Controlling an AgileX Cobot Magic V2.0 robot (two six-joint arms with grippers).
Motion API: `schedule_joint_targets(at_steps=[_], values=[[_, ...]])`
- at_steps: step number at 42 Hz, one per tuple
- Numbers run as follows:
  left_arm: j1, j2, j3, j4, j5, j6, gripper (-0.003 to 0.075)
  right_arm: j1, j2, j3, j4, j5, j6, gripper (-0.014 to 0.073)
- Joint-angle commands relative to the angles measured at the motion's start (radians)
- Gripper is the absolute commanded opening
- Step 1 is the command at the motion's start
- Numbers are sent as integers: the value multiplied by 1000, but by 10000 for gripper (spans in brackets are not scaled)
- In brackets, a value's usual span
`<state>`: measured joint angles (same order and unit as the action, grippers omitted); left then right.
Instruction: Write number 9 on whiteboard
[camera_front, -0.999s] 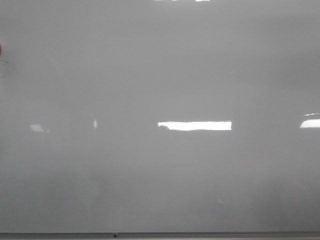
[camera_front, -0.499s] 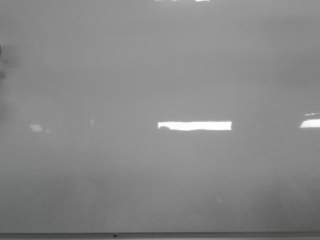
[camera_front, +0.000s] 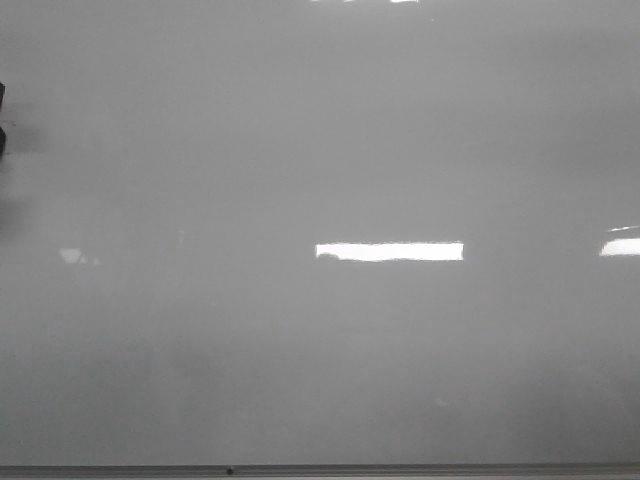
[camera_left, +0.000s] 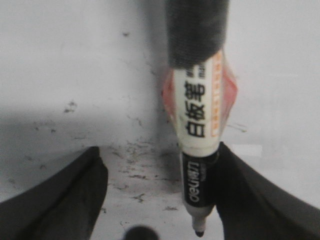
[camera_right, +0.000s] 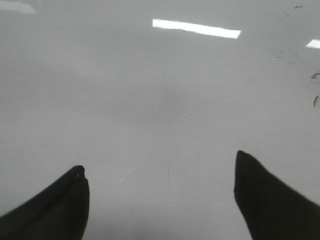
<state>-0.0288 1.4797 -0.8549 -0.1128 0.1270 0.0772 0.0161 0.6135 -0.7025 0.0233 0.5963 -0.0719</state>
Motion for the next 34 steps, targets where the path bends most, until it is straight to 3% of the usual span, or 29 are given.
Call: schedule_joint_targets(at_steps=[1,18,25,34], values=[[-6,-24,-35,0,-89,-1,346,-2,6,-33,-4,-73,-7,612],[-6,-24,-35,0,-114,-1,152,-2,6,-33,-4,-73,-7,612],[-6,-26,-35,0,-97,-1,31,-2,6,-33,-4,-73,-7,612],[-6,-86,-35,89,23,-1,-13,-2,6,-33,-4,-73,-7,612]])
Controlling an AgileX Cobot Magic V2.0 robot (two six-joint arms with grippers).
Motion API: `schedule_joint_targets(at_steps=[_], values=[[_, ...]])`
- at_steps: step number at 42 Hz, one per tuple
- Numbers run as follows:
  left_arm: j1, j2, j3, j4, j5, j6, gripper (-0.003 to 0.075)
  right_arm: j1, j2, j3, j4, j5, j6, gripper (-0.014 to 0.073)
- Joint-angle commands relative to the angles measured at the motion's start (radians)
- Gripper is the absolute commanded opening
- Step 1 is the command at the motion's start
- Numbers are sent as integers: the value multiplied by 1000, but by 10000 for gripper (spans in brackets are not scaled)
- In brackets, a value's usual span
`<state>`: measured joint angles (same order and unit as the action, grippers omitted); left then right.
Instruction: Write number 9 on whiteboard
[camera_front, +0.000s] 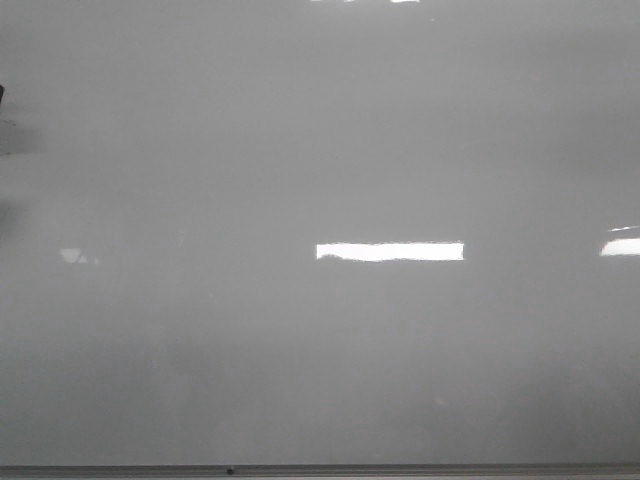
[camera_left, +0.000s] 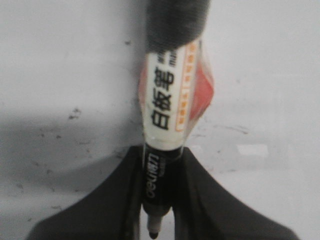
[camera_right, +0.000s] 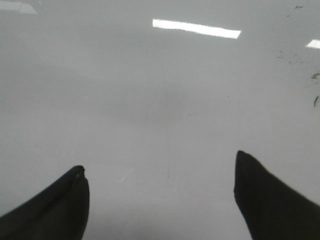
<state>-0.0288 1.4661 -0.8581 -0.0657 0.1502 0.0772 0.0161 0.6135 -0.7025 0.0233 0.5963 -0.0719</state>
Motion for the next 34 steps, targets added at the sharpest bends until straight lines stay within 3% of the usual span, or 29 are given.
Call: schedule_joint_targets(at_steps=[1,6,10,17,26,34], values=[[-6,-86,-32,53,21,-1,-13,-2,6,-33,-4,-73,-7,612],[-6,-167,-44,86,172,3,-19,-2,6,-33,4,-65,-7,612],[-21,-221,-73,87,330,85,-19,-2,6,-33,30,-40,-7,612],[-107,-274,-135,66,595,182,-19,-2,16,-50,55,37,-13,612],[-278,-275,-197,-38,721,365,-19,11,80,-118,58,152,-54,612],[-452,-273,-212,-129,787,521,-19,98,154,-168,81,244,-150,612]])
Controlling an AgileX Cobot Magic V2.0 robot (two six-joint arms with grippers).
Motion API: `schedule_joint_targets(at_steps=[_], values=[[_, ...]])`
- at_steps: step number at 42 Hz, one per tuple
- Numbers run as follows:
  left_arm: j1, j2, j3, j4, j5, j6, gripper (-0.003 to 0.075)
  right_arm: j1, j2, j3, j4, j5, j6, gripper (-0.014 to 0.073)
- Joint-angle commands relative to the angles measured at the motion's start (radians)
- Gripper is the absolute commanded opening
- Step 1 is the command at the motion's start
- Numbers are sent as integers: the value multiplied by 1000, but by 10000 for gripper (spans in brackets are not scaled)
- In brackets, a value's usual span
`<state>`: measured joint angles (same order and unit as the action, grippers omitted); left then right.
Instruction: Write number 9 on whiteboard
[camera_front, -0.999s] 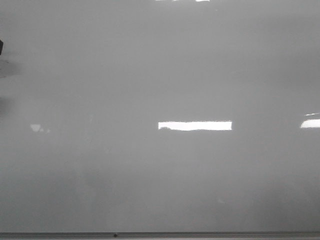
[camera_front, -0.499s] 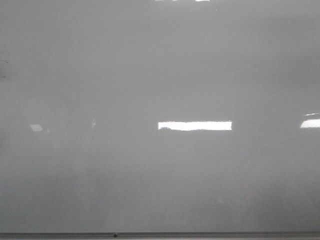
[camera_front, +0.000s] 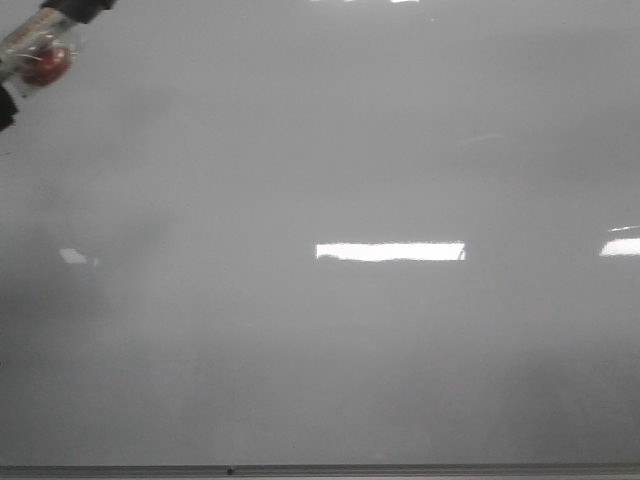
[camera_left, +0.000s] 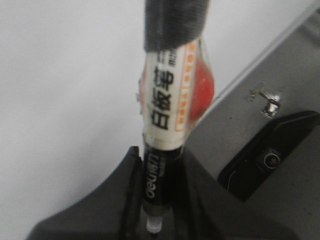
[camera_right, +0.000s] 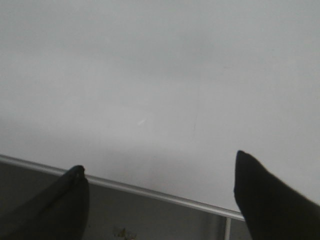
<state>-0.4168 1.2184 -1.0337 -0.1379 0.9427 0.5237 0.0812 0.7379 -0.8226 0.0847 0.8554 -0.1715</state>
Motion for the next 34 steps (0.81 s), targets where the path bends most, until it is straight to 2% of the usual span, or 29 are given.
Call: schedule_joint_targets(at_steps=[1,9,21,25,34], values=[[-90,-25,-36,-69,2,95,-19,50,40,-51,25,-6,-69,612],[-257,-25,-36,-76,25,137,-19,164,92,-64,108,48,-235,612],[-433,-25,-36,-76,21,154,-19,370,128,-68,379,81,-617,612],[-463,-25,-36,-76,21,154,-19,452,147,-77,415,66,-662,612],[-498,-25,-36,-76,19,154,-19,629,248,-166,419,33,-663,612]])
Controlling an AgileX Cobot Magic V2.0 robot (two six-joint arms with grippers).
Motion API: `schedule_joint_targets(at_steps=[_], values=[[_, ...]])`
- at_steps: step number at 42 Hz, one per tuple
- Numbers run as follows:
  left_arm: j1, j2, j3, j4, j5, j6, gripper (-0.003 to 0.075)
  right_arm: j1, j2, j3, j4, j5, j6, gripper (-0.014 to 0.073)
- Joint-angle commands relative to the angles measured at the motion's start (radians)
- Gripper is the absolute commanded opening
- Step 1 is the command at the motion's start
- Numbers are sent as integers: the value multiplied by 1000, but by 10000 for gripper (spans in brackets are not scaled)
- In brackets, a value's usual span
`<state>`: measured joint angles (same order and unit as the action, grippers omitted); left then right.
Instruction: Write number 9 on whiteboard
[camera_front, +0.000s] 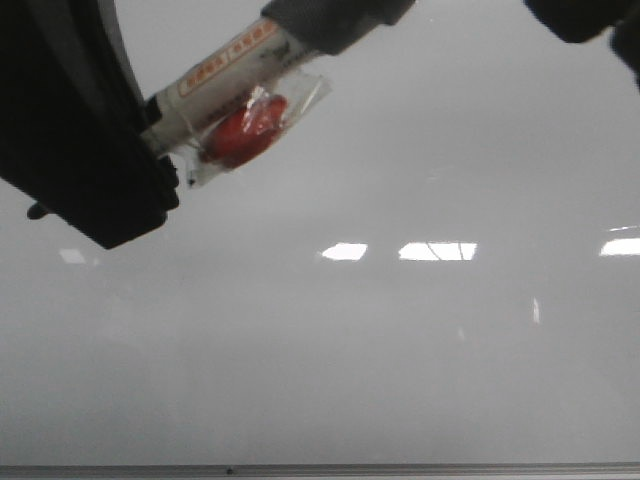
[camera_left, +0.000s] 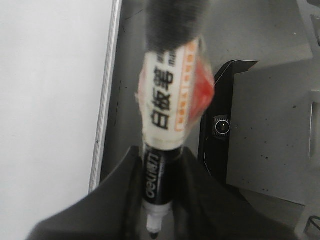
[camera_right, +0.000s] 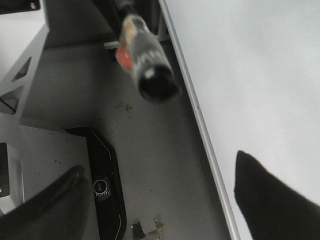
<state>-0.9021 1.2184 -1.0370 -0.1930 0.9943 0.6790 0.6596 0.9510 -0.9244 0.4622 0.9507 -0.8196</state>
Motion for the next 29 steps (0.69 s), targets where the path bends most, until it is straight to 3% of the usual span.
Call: schedule_joint_targets(at_steps=[1,9,18,29], values=[[-14,-25,-33,-21,-33,-2,-19,69,52,-73,42,-67,-14,612],[-14,-25,-33,-21,-33,-2,-19,141,160,-146,43,-101,11,600],[-14,-25,-33,-21,-33,-2,-19,150,210,-190,46,-89,12,373],[-14,-25,-33,-19,-35,-2,-19,149,212,-190,51,-73,12,213]])
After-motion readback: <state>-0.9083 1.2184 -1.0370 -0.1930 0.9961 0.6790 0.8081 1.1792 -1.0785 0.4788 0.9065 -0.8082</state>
